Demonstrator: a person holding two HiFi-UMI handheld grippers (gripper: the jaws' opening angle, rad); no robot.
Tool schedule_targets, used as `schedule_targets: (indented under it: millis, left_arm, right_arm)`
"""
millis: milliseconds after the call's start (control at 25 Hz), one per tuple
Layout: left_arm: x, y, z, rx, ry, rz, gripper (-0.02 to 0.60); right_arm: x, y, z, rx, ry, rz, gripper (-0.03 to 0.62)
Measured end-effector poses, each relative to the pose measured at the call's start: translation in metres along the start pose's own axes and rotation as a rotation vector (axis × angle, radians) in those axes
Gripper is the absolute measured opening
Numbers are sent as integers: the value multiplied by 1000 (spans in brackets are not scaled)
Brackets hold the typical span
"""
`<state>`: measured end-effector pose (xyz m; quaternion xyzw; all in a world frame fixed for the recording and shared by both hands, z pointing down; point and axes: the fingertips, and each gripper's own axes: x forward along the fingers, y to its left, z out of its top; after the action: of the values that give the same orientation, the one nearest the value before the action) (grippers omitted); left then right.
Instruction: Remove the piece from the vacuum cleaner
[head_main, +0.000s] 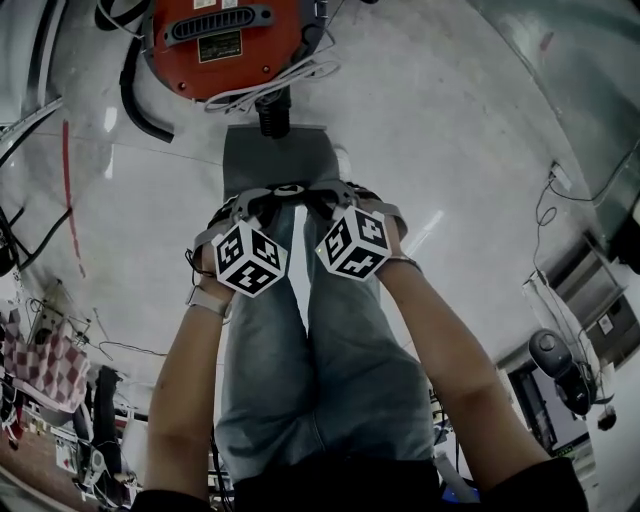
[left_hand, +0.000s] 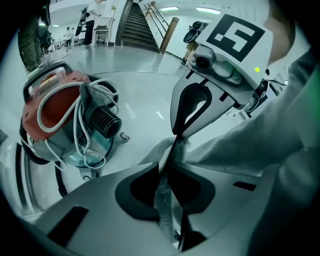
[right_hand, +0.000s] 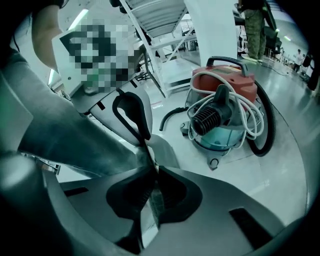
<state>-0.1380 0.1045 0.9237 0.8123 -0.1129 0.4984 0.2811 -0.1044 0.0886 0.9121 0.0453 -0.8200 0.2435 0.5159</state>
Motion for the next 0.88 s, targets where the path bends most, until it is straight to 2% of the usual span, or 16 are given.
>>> schedule_targets:
  millis: [280,520,880]
  left_arm:
    - [-16,-26,44,85,8,-50,69]
    - [-42,-41,97,248,19,-108,69]
    - [-93,-72,176,420,33,-173,69]
  right_arm:
    - [-53,-1,-17,119,-53,-68,51]
    - [-114,-7,-23,264,-123,-173,51]
    - [-215,-9,-27,458,-221,-340,51]
